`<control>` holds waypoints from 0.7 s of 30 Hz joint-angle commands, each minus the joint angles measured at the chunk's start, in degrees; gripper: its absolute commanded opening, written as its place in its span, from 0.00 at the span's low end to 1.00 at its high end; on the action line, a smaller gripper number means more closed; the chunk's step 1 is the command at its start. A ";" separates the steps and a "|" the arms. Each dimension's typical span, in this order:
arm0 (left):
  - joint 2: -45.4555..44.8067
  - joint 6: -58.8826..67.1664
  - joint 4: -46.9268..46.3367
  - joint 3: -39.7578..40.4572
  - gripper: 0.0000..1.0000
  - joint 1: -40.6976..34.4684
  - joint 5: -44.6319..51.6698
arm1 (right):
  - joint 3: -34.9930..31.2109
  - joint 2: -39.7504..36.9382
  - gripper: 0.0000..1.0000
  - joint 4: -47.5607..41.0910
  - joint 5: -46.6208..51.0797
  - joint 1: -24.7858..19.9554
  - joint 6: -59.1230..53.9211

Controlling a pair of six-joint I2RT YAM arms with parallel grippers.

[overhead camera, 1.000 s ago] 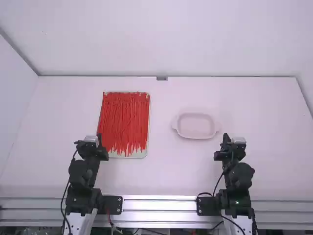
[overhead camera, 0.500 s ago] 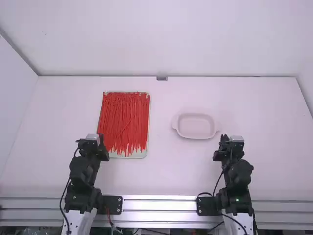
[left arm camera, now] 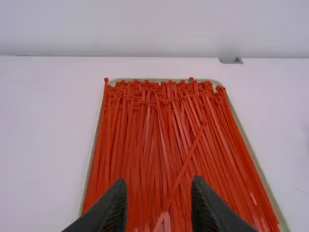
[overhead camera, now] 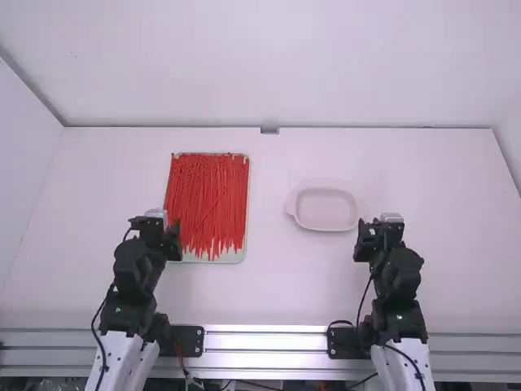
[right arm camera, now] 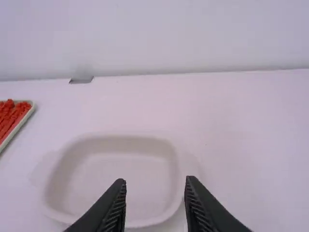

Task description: Fasten the cable tie

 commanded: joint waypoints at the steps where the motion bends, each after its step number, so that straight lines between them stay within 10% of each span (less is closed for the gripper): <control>1: 3.38 -0.75 -0.54 3.50 0.37 -0.60 1.25 | 3.45 3.03 0.37 0.34 -1.48 0.90 -0.03; 21: 30.36 -4.59 -8.70 21.75 0.77 -1.54 5.07 | 20.31 25.02 0.77 -9.92 2.84 12.89 7.22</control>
